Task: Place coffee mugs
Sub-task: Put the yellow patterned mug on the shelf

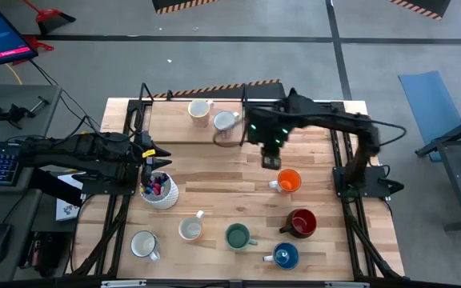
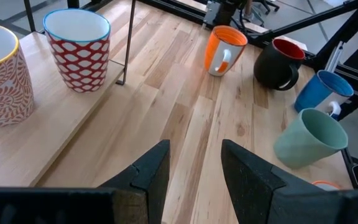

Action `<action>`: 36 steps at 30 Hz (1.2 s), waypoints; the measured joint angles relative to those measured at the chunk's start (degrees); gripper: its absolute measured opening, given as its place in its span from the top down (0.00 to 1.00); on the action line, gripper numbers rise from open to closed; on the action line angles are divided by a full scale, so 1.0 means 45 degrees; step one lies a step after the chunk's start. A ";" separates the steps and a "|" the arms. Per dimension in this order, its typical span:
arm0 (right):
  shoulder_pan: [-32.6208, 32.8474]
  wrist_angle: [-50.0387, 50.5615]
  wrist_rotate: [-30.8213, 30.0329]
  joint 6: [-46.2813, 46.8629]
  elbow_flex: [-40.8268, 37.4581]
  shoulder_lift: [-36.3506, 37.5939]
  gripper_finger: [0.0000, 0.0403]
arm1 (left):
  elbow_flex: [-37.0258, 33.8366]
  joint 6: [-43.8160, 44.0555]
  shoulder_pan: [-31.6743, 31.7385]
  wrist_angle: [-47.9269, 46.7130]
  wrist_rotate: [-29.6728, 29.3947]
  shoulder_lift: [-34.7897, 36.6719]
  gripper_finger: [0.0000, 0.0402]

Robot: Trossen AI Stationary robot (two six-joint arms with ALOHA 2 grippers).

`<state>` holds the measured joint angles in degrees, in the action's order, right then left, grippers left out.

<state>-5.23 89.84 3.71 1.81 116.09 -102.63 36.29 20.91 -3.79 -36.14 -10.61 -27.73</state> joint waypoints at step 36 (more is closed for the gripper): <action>0.3416 -0.7205 -0.0912 0.5534 -1.2802 0.8287 0.73 | 0.8285 1.0521 -0.7875 -0.2034 -0.0117 -1.1025 0.73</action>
<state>10.15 57.42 -0.39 26.71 58.48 -65.34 73.58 68.25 -39.23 -45.30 -11.14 -77.34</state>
